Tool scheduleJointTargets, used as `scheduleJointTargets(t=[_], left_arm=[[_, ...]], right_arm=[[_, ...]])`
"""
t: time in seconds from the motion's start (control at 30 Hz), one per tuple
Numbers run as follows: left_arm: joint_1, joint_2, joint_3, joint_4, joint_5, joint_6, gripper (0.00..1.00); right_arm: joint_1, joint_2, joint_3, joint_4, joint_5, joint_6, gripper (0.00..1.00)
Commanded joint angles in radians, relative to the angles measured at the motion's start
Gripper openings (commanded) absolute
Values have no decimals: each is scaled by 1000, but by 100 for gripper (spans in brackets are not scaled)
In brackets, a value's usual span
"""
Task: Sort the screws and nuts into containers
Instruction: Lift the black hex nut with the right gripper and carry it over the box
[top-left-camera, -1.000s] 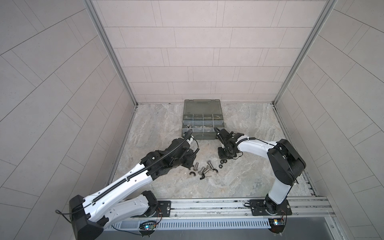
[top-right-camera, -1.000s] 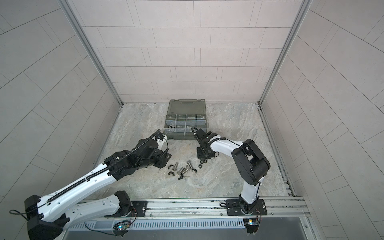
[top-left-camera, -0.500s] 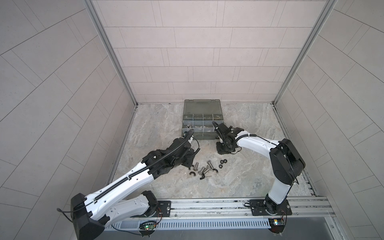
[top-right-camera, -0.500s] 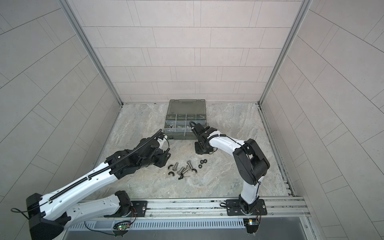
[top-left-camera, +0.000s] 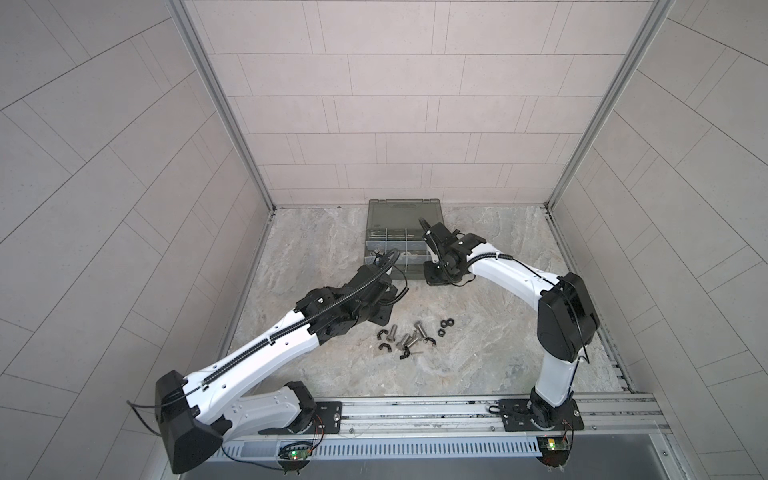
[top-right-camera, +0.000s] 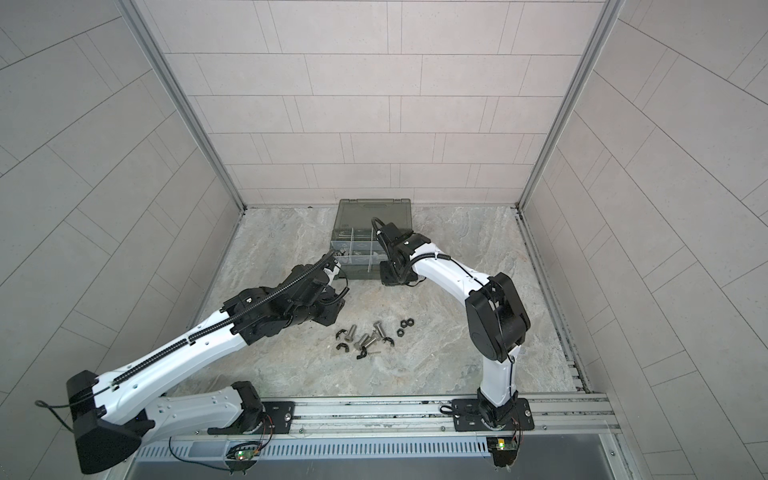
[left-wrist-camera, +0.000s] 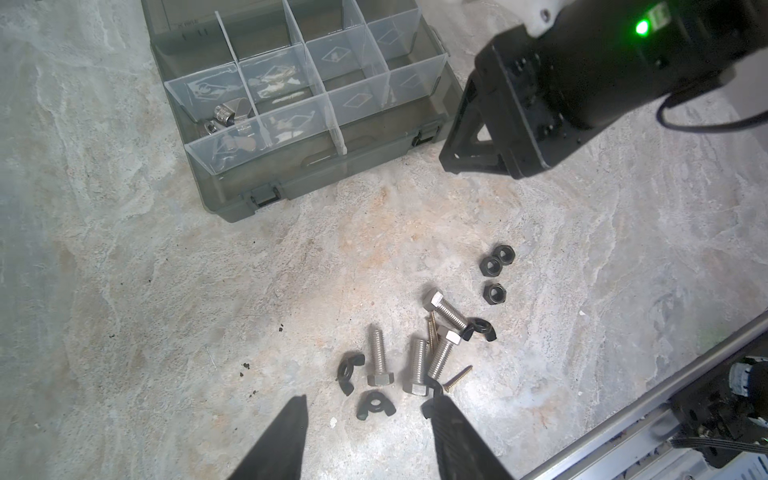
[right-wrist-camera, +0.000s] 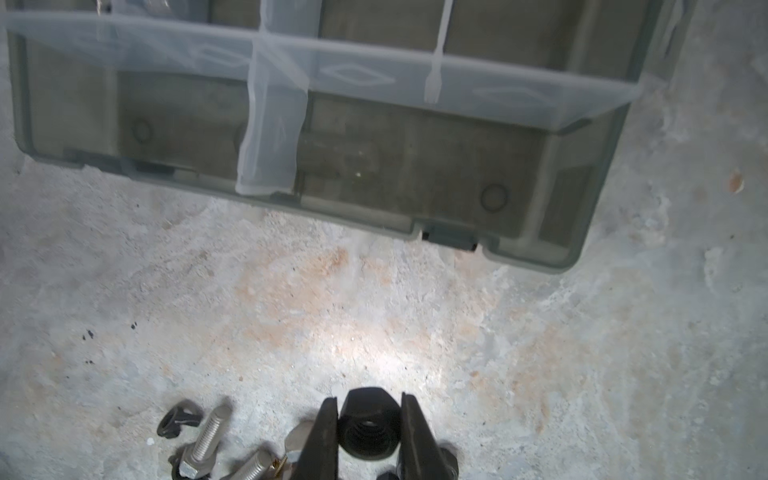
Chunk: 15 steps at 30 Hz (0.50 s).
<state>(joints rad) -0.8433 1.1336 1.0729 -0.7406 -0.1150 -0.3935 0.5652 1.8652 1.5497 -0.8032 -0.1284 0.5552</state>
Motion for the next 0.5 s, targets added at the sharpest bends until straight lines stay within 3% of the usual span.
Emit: scheduleJointTargets(t=[0.0, 0.23, 0.47], left_arm=[[15, 17, 41, -37, -7, 33, 54], [58, 60, 81, -50, 2, 61, 54], [84, 81, 90, -45, 23, 79, 55]], right_arm=[[-39, 47, 92, -56, 6, -20, 16], [-116, 210, 349, -109, -5, -43, 16], [-198, 355, 503, -121, -20, -50, 17]])
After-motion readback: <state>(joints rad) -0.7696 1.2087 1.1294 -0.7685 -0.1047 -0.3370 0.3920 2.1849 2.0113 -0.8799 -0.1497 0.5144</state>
